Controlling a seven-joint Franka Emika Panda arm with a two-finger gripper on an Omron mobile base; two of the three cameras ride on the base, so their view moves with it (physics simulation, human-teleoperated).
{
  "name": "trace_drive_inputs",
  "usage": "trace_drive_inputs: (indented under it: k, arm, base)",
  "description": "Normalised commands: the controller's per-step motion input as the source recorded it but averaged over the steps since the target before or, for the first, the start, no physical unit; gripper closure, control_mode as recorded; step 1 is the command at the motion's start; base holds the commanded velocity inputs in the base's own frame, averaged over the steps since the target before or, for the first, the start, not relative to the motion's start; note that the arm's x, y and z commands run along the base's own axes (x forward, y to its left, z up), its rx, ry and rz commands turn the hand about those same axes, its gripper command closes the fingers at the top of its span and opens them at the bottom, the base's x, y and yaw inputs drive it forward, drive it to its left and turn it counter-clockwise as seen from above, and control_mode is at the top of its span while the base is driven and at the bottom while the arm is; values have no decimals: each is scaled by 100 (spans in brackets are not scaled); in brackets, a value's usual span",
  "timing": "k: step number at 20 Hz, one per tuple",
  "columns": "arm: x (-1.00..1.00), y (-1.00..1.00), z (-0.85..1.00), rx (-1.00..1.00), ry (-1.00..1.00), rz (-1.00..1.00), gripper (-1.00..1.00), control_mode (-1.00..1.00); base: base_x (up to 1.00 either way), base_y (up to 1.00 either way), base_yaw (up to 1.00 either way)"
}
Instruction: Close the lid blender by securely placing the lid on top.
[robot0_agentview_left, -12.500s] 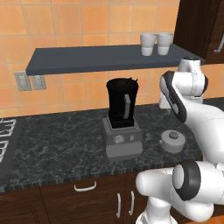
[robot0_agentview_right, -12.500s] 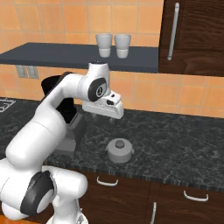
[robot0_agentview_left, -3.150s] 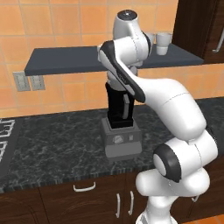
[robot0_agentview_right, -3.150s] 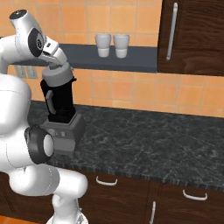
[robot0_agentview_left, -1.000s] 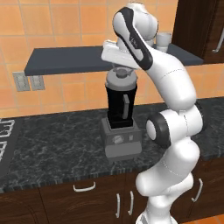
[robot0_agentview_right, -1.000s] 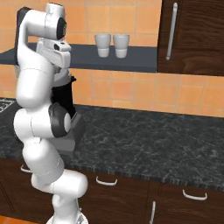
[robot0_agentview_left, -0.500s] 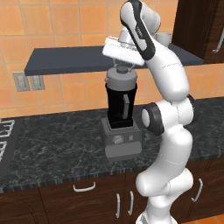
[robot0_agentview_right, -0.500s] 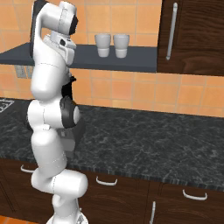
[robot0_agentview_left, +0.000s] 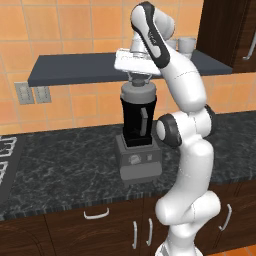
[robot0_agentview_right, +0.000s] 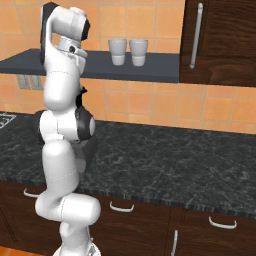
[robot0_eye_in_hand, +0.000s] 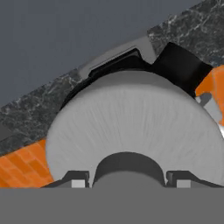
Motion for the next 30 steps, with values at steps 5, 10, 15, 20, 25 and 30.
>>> trace_drive_inputs:
  k: [5,10,15,20,25,30]
  arm:
    - [0,0,-29,0,-4,0,100,-100]
    - [-1,-2,-20,10,-5,0,-100,-100]
    - [0,0,7,1,-8,0,-100,-100]
    - [-6,0,39,3,-29,0,-100,-100]
    - [-52,-22,35,5,-40,1,-100,-100]
    - [-100,-100,-35,2,-32,2,-100,-100]
  base:
    - [0,0,0]
    - [0,0,0]
    - [0,0,0]
    - [0,0,0]
    - [0,0,0]
    - [0,0,0]
